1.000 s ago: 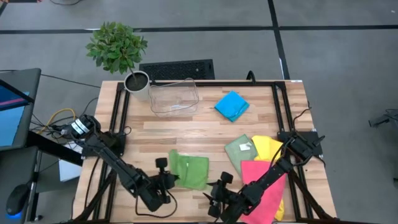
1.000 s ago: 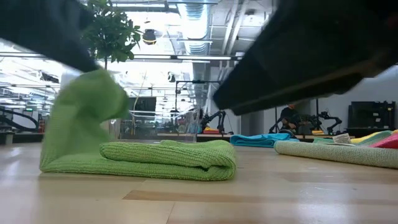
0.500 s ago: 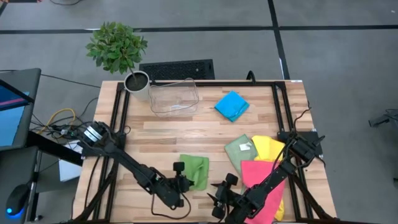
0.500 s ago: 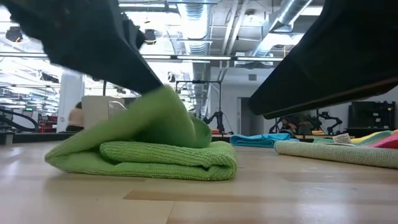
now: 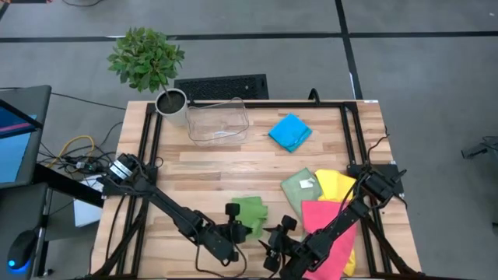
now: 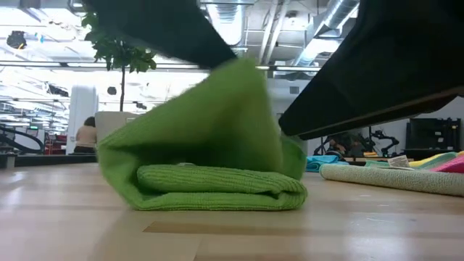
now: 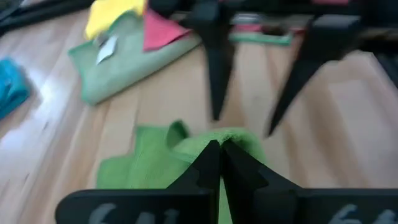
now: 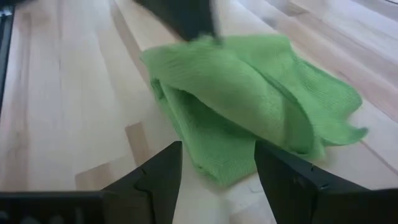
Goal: Fold microfiber towels
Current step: Fold the green microfiber cloth
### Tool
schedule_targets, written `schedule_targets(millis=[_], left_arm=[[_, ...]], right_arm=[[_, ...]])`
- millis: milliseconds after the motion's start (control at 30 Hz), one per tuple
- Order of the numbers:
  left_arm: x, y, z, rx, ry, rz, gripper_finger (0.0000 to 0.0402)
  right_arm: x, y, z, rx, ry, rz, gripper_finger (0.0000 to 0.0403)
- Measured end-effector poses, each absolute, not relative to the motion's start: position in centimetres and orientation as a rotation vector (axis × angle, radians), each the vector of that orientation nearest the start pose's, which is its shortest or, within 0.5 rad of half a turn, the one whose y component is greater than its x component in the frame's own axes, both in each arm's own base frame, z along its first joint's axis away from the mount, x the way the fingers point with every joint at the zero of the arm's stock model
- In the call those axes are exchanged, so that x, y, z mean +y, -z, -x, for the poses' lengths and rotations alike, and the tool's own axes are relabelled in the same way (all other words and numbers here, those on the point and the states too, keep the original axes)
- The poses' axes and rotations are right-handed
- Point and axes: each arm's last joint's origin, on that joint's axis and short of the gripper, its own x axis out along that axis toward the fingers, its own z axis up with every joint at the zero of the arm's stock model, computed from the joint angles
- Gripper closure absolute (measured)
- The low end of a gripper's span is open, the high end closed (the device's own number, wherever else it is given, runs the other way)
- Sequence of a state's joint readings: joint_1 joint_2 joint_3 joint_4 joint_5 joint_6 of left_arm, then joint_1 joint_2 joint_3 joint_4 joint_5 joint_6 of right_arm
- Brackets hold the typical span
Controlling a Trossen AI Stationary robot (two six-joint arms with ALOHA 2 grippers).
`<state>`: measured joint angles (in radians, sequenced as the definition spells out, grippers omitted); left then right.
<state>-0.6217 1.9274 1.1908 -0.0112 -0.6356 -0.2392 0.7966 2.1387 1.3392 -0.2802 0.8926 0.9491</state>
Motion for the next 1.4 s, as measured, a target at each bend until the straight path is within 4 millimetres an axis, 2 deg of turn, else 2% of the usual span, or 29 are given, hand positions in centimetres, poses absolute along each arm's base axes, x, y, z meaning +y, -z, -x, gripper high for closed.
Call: schedule_targets(millis=[233, 400, 567, 733, 933, 1067, 1300, 1400], left_arm=[[-22.0, -13.5, -34.7, 0.656, -0.084, -0.184, 0.0401], [-22.1, -12.3, -34.9, 0.69, -0.07, -0.167, 0.0401], [-22.1, -12.4, -35.0, 0.687, -0.076, -0.148, 0.0401], [-22.6, -13.3, -35.3, 0.665, -0.058, -0.141, 0.0401], [-22.6, -13.6, -35.1, 0.66, -0.06, -0.143, 0.0401], [-22.5, -13.7, -35.0, 0.666, -0.074, -0.156, 0.0401], [-22.3, -13.6, -34.9, 0.68, -0.09, -0.175, 0.0401], [-22.3, -13.6, -34.9, 0.676, -0.101, -0.179, 0.0401]], right_arm=[[28.2, -11.6, -30.7, 0.586, 0.392, -0.097, 0.0177], [27.8, -11.5, -30.7, 0.604, 0.405, -0.071, 0.0177], [26.9, -13.3, -30.4, 0.628, 0.418, -0.005, 0.0177], [24.7, -14.5, -29.7, 0.707, 0.46, 0.131, 0.0177], [22.6, -13.3, -29.8, 0.819, 0.37, 0.275, 0.0185], [22.4, -12.8, -30.6, 0.841, 0.257, 0.274, 0.0196], [23.5, -13.7, -29.9, 0.78, 0.236, 0.322, 0.0214], [23.6, -13.1, -30.3, 0.776, 0.217, 0.358, 0.0221]])
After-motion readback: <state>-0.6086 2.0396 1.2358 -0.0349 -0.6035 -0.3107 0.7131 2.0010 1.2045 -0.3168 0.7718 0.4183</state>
